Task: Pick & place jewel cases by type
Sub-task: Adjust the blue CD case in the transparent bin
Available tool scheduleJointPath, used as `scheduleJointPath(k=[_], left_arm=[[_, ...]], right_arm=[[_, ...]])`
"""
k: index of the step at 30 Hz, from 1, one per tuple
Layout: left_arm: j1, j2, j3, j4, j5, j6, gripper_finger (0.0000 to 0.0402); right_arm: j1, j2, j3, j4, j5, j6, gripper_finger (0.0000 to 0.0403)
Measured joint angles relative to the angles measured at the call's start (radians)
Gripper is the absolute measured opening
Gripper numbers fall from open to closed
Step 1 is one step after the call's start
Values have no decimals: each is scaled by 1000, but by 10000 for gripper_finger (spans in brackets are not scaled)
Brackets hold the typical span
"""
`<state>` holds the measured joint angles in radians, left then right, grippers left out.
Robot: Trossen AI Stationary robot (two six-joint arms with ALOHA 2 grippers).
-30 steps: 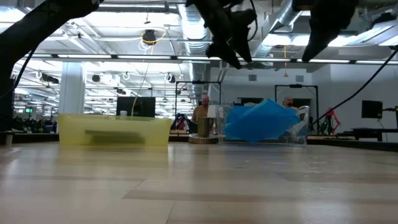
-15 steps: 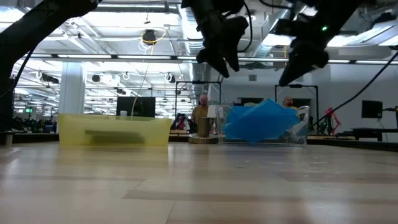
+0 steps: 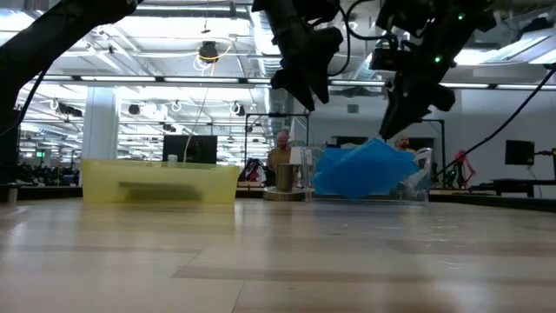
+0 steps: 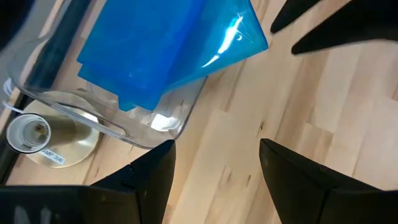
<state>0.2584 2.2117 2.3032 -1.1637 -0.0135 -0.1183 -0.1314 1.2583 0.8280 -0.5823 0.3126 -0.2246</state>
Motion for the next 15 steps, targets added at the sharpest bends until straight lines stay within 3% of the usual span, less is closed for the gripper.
scheduleJointPath(k=[4, 10, 15], left_arm=[[2, 0, 0, 3, -29, 4, 226], [3, 1, 0, -3, -65, 6, 226], [2, 2, -1, -34, -100, 19, 226]], right_arm=[[-2, 46, 0, 32, 11, -44, 122], [1, 130, 1, 105, 140, -80, 122], [2, 156, 5, 120, 166, -98, 121]])
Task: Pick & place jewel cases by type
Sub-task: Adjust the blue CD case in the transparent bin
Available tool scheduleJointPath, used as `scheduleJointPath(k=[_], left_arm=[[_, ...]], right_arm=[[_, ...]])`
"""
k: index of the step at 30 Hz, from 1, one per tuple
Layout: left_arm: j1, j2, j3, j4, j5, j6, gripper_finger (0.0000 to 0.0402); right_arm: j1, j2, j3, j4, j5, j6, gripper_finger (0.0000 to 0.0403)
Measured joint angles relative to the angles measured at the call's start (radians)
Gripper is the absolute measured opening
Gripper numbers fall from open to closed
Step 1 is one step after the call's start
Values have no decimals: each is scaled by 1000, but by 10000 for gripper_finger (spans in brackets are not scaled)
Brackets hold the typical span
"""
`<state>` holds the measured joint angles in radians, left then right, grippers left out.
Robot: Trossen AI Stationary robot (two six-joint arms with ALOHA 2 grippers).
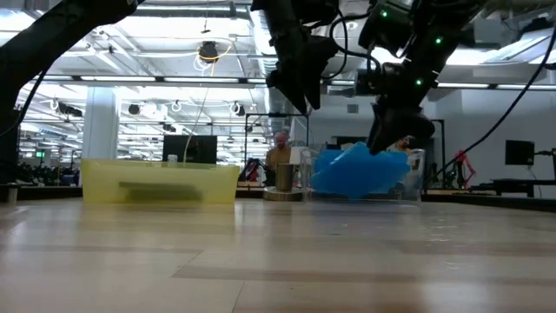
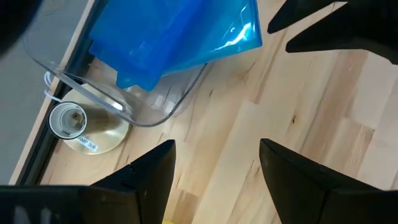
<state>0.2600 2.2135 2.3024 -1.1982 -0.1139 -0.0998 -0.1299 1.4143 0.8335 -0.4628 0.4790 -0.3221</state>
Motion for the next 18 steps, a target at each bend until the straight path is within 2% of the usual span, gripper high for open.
scheduleJointPath(k=[12, 15, 18], left_arm=[[-1, 0, 0, 1, 31, 5, 226], [-1, 0, 0, -2, 31, 7, 226], [-1, 0, 0, -22, 31, 16, 226]], right_arm=[[-16, -4, 56, 22, 47, -1, 121], [-37, -1, 56, 15, 32, -1, 121], [-59, 14, 56, 8, -28, -1, 121]])
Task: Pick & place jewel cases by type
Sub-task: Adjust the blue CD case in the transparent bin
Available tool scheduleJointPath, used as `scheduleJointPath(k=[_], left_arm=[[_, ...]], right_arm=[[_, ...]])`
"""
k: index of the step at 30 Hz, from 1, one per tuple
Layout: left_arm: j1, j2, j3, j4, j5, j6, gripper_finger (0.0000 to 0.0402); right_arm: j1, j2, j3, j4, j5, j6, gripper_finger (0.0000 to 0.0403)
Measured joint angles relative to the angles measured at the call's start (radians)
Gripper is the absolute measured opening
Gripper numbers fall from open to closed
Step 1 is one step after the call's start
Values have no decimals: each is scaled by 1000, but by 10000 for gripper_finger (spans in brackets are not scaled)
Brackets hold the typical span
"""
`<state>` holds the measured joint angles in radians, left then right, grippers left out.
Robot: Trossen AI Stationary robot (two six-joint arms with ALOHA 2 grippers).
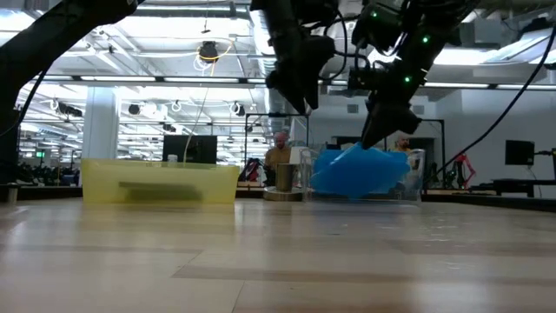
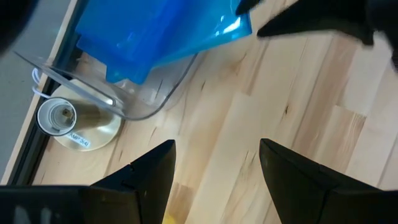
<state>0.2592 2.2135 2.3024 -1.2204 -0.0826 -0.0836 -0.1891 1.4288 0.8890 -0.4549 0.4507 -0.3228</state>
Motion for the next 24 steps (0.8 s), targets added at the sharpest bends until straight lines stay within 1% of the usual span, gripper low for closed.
scheduleJointPath(k=[6, 13, 16, 21, 24], left_arm=[[0, 0, 0, -47, 0, 26, 226], [0, 0, 0, -59, -1, 26, 226], [0, 0, 0, -68, -1, 26, 226], [0, 0, 0, -72, -2, 27, 226], [0, 0, 0, -73, -2, 27, 226]], right_arm=[[-37, 35, -1, 0, -5, -1, 121], [-68, 66, 1, 30, 2, 0, 116], [-61, 57, 0, 43, 24, 0, 92], [-48, 35, 0, 40, 39, -4, 21], [-33, 25, 0, 33, 40, -4, 21]])
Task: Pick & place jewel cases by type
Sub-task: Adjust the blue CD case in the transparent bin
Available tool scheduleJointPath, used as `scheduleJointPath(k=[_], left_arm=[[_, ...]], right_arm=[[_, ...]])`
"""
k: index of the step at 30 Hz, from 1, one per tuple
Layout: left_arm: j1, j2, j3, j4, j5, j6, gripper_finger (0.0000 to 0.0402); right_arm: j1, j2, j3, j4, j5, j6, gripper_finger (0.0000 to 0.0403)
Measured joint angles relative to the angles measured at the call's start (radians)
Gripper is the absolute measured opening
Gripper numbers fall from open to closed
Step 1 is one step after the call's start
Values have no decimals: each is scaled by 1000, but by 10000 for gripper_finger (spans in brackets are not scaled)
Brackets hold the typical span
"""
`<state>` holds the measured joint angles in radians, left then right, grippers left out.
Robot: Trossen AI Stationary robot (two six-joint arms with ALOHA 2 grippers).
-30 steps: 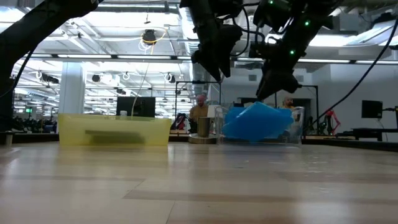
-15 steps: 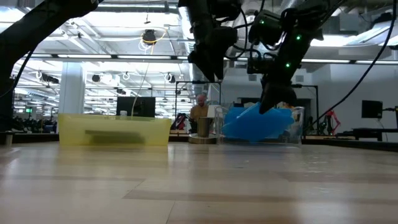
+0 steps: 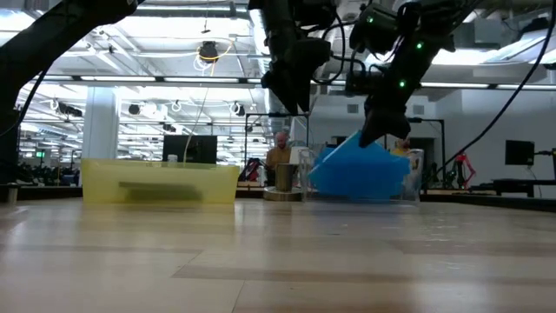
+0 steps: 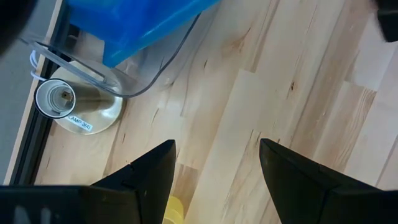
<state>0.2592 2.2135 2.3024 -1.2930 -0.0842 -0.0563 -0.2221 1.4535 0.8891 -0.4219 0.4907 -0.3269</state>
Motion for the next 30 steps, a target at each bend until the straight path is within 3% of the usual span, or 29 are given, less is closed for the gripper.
scheduleJointPath(k=[4, 8, 23, 30], left_arm=[[0, 0, 0, 0, 0, 11, 226], [0, 0, 0, -1, -1, 13, 226], [2, -1, 2, -2, -9, 18, 226], [0, 0, 2, 0, -9, 17, 226]], right_arm=[[31, -11, 15, -38, 29, 9, 40], [52, -25, 83, -89, 26, 15, 21], [42, -29, 522, -419, 31, 13, 18], [38, -29, 593, -493, 33, 57, 22]])
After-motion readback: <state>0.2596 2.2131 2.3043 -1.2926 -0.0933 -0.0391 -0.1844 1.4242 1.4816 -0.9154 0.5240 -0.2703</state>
